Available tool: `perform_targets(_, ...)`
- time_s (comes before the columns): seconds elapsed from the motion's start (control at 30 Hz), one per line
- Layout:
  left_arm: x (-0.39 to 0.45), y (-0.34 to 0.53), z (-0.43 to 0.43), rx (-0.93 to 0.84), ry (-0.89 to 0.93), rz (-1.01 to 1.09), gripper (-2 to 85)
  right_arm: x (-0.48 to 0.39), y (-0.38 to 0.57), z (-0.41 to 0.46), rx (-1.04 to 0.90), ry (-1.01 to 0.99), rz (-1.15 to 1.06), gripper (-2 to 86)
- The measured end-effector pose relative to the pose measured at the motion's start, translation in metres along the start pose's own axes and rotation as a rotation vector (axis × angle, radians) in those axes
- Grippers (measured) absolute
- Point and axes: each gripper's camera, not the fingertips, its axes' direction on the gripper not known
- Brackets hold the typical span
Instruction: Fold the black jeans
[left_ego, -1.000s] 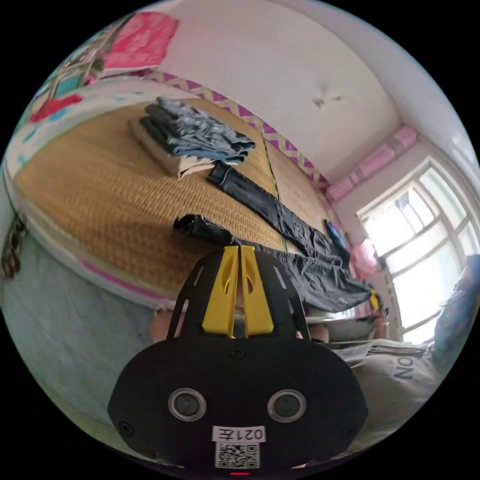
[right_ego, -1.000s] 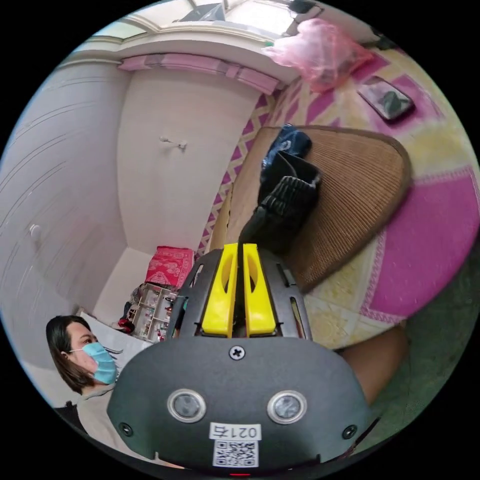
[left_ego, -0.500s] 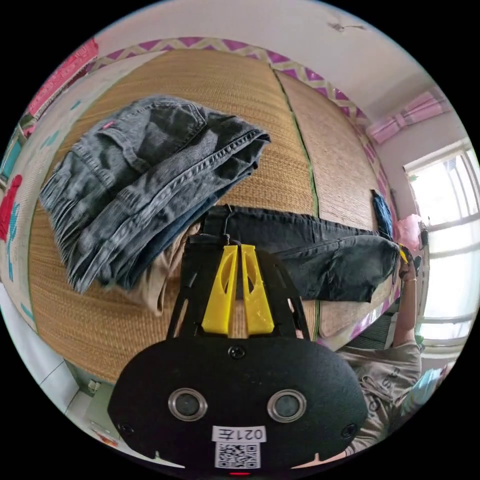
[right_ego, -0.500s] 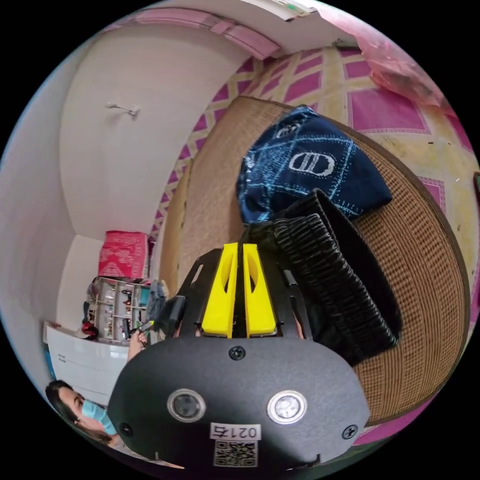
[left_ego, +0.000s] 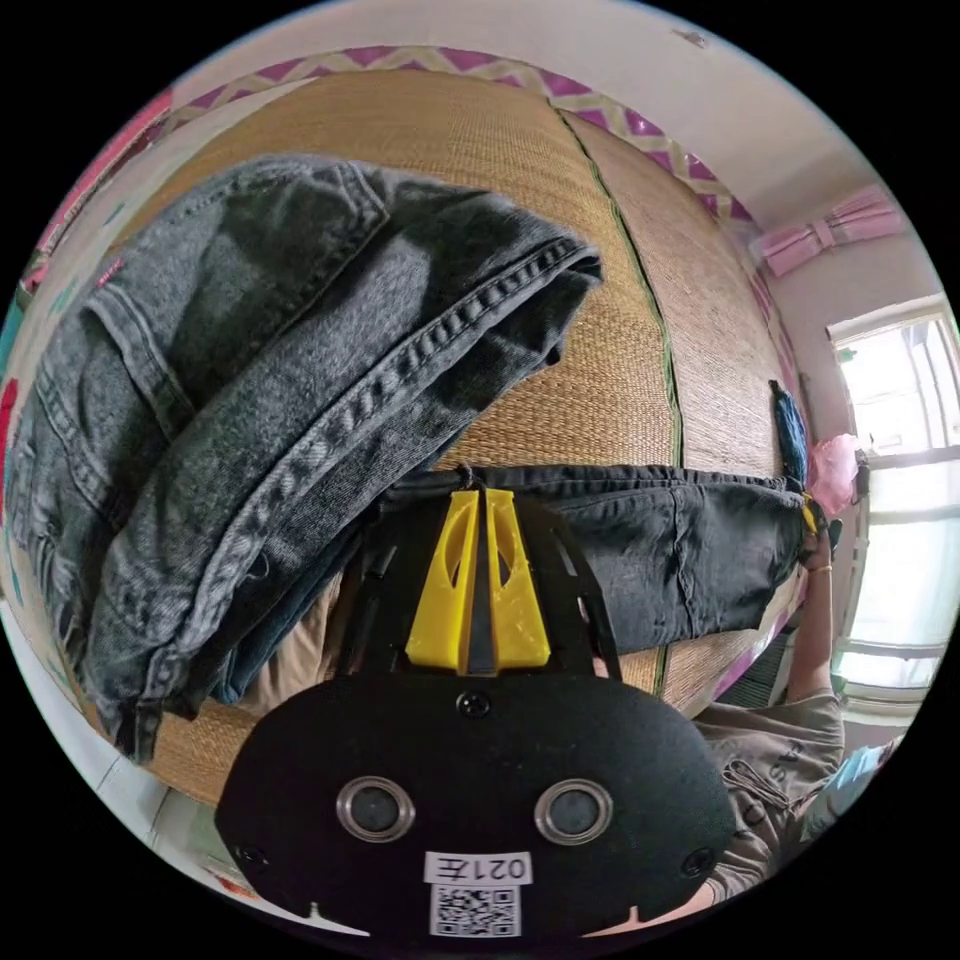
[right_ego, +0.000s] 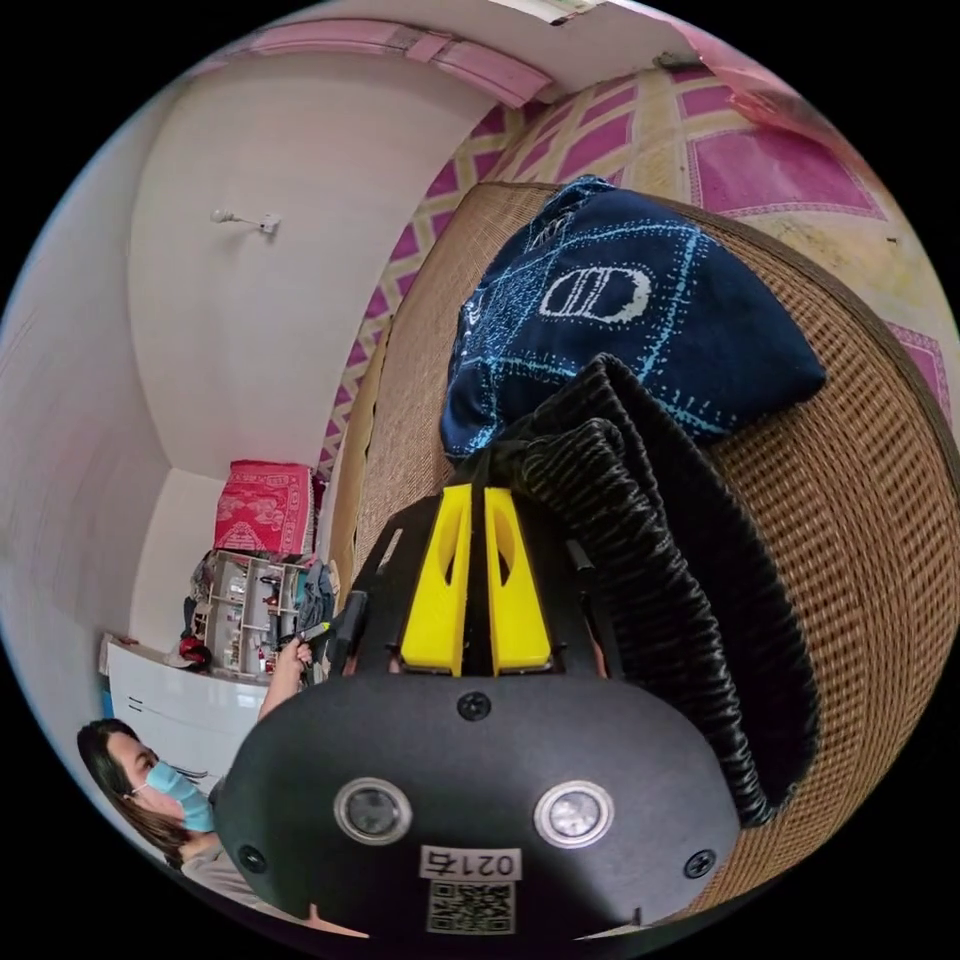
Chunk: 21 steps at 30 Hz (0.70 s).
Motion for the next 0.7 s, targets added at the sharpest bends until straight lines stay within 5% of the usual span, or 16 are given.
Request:
perform_targets(0.17,-0.035,0.046,-0.044,0.267,0.195,0.015,-0.1,-0.062,0.03,-0.018,0.043,-0.076,-0.216,6.0)
perform_targets(0.3,-0.019,0.119,-0.101,0.626,0.062,0.13,-0.6,-0.168,0.104,0.003,0.0,0.062,-0.705,5.9)
perform_targets(0.43,0.054,0.138,-0.07,0.437,-0.046,0.446,-0.7,-0.236,0.214,0.074,-0.127,0.317,-1.197,6.1)
perform_targets(0.5,0.1,0.149,-0.034,0.334,-0.094,0.588,-0.5,-0.241,0.245,0.107,-0.234,0.353,-1.26,6.2)
perform_targets(0.6,0.113,0.141,0.013,0.144,-0.165,0.568,-0.3,-0.227,0.278,0.159,-0.396,0.553,-1.277,2.3)
perform_targets(0.7,0.089,0.141,-0.001,0.165,-0.059,0.505,-0.4,-0.239,0.297,0.167,-0.352,0.637,-1.337,0.3)
